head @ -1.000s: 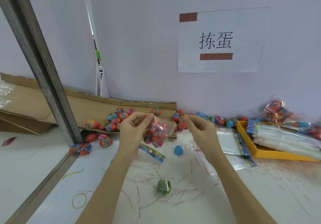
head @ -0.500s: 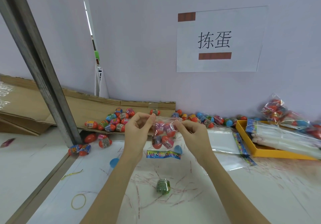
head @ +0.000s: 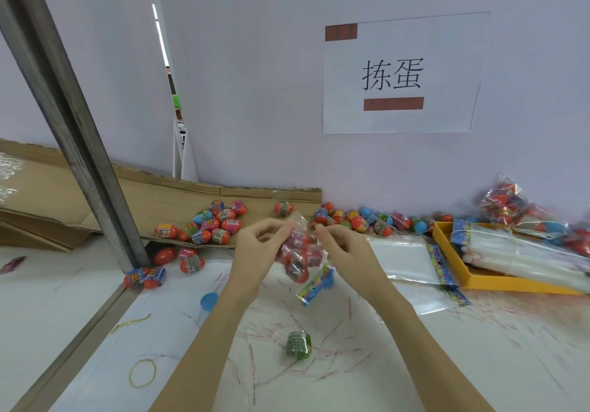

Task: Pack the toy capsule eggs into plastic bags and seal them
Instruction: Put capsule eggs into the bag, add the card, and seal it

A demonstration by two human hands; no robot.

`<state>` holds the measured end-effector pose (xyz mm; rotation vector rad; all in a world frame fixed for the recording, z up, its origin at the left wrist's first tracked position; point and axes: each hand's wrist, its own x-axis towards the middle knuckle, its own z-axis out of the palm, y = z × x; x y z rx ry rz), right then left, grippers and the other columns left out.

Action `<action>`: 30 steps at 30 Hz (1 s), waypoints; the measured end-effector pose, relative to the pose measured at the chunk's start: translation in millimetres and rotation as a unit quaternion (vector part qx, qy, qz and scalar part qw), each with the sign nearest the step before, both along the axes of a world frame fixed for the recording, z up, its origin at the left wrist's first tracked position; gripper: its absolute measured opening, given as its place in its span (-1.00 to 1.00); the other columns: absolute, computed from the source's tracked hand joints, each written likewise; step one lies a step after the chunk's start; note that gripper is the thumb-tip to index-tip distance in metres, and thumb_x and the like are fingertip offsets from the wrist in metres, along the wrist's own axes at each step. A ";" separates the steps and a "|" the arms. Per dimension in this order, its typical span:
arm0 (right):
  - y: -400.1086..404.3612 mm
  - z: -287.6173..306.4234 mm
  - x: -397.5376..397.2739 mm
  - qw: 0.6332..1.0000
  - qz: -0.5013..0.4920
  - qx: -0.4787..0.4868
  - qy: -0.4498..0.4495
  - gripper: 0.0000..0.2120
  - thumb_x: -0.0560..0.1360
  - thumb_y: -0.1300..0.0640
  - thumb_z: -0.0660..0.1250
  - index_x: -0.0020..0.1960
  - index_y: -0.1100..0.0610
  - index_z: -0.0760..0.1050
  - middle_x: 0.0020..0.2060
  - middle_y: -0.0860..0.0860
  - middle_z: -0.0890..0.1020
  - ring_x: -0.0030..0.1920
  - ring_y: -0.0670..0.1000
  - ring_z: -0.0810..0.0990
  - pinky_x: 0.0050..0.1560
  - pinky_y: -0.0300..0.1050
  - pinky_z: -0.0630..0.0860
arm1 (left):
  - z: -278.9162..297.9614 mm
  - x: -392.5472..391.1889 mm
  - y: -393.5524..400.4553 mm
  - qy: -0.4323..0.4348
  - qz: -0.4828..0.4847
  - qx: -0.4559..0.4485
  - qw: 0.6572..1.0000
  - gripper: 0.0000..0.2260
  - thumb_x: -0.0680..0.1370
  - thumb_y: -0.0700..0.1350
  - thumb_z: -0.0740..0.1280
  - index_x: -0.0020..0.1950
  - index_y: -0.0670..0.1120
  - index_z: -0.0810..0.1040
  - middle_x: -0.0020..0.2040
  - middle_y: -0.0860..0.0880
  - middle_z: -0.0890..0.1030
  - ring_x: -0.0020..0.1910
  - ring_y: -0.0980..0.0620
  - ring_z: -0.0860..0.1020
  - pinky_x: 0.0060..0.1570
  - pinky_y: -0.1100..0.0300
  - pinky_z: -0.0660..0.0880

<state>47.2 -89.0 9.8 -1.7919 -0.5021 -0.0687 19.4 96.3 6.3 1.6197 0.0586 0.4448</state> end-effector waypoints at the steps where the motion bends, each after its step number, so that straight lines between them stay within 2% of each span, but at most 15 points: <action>1: -0.7 -2.1 1.8 1.000 -0.002 -0.016 0.010 -0.75 0.64 -0.09 0.32 0.02 0.03 0.70 -0.20 -0.15 0.72 -0.15 -0.19 0.65 -0.15 -0.37 0.53 | -0.5 0.9 2.4 -0.008 0.018 0.000 1.000 -0.92 0.59 0.00 0.48 -0.03 0.03 0.74 -0.10 0.04 0.75 -0.09 0.04 0.73 -0.14 0.11 0.69; 5: 0.0 -7.7 4.5 0.998 -0.028 -0.044 0.018 -0.82 0.62 0.00 0.38 -0.13 -0.04 0.67 -0.25 -0.15 0.70 -0.14 -0.19 0.63 -0.17 -0.40 0.51 | -2.1 4.2 6.3 -0.004 0.050 0.006 0.999 -0.96 0.60 -0.04 0.48 0.03 0.03 0.70 -0.08 0.09 0.73 -0.06 0.07 0.71 -0.16 0.12 0.68; 10: 6.9 -8.6 2.2 0.998 -0.063 0.029 0.004 -0.80 0.62 0.03 0.38 -0.15 0.01 0.68 -0.27 -0.07 0.70 -0.19 -0.10 0.64 -0.10 -0.17 0.58 | -3.8 5.4 -0.2 0.000 0.090 -0.035 0.995 -0.98 0.62 -0.07 0.45 0.03 0.03 0.68 -0.07 0.01 0.73 -0.04 -0.01 0.72 -0.21 0.14 0.68; 12: 9.6 -9.1 0.4 0.997 -0.058 0.041 0.027 -0.70 0.63 -0.10 0.34 -0.15 0.05 0.67 -0.30 0.02 0.66 -0.27 0.00 0.58 -0.17 -0.13 0.53 | -4.8 5.3 -1.3 -0.016 0.114 -0.023 0.993 -0.99 0.64 -0.07 0.43 0.03 0.04 0.65 -0.04 0.01 0.71 0.00 0.00 0.70 -0.13 0.08 0.70; 13: 9.8 -8.5 -0.1 0.996 -0.051 0.046 0.050 -0.58 0.60 -0.21 0.31 -0.16 0.12 0.65 -0.34 0.09 0.60 -0.32 0.01 0.50 -0.23 -0.15 0.47 | -4.5 5.0 -0.6 -0.022 0.130 -0.025 0.991 -0.99 0.64 -0.06 0.43 0.03 0.04 0.64 -0.03 0.02 0.70 0.02 0.01 0.69 -0.06 0.05 0.69; 15: 7.9 -6.3 -0.3 0.994 -0.030 0.038 0.097 -0.40 0.47 -0.40 0.30 -0.22 0.16 0.58 -0.39 0.08 0.47 -0.36 -0.05 0.40 -0.29 -0.26 0.41 | -3.6 4.9 1.8 -0.030 0.157 -0.045 0.986 -0.97 0.63 -0.05 0.43 0.06 0.03 0.64 -0.01 0.02 0.69 0.05 0.00 0.67 0.05 0.04 0.67; 17: 7.2 -6.7 -0.3 0.993 0.013 0.012 0.121 -0.48 0.42 -0.42 0.33 -0.26 0.05 0.60 -0.40 -0.08 0.59 -0.38 -0.12 0.44 -0.28 -0.32 0.44 | -3.0 4.4 3.2 -0.039 0.169 -0.053 0.983 -0.96 0.64 -0.03 0.42 0.07 0.03 0.65 -0.03 0.00 0.69 0.04 -0.02 0.66 0.10 0.01 0.65; 19: 8.0 -6.3 -2.6 0.989 0.055 -0.001 0.135 -0.57 0.44 -0.35 0.35 -0.10 0.00 0.68 -0.25 -0.10 0.75 -0.32 -0.18 0.55 -0.25 -0.35 0.51 | -2.7 3.6 2.2 -0.051 0.170 -0.038 0.983 -0.95 0.65 0.00 0.40 0.04 0.08 0.64 -0.07 0.01 0.69 0.00 -0.02 0.66 0.06 0.01 0.65; 21: 8.7 -5.1 -3.6 0.989 0.064 0.010 0.133 -0.66 0.50 -0.25 0.38 0.00 0.00 0.70 -0.19 -0.05 0.77 -0.26 -0.19 0.63 -0.24 -0.39 0.52 | -2.4 3.5 2.9 -0.060 0.174 -0.009 0.983 -0.94 0.66 0.02 0.38 0.03 0.11 0.63 -0.10 0.04 0.67 -0.04 0.00 0.65 -0.01 0.04 0.64; 24: 4.2 0.5 -5.5 0.989 0.072 0.022 0.131 -0.74 0.52 -0.16 0.41 -0.03 0.02 0.68 -0.19 -0.03 0.77 -0.26 -0.20 0.64 -0.24 -0.42 0.51 | -2.6 4.7 8.1 -0.069 0.183 0.010 0.981 -0.93 0.66 0.02 0.39 0.05 0.08 0.65 -0.14 0.11 0.65 -0.12 0.11 0.60 -0.09 0.14 0.60; 28: -0.2 5.2 -5.9 0.989 0.099 0.013 0.112 -0.85 0.55 -0.10 0.42 -0.06 -0.04 0.66 -0.19 -0.04 0.77 -0.25 -0.19 0.66 -0.22 -0.43 0.50 | 1.3 3.2 10.4 -0.062 0.160 -0.063 0.983 -0.92 0.63 0.05 0.42 0.03 0.09 0.70 -0.23 0.15 0.64 -0.28 0.18 0.53 -0.38 0.28 0.46; 30: -1.5 6.7 -3.9 0.994 0.074 0.006 0.082 -0.88 0.57 -0.07 0.42 -0.13 -0.11 0.66 -0.24 -0.09 0.74 -0.28 -0.17 0.60 -0.24 -0.38 0.49 | 4.3 1.6 11.1 -0.062 0.138 -0.080 0.985 -0.90 0.60 0.09 0.41 0.03 0.13 0.70 -0.19 0.14 0.66 -0.26 0.20 0.54 -0.37 0.33 0.46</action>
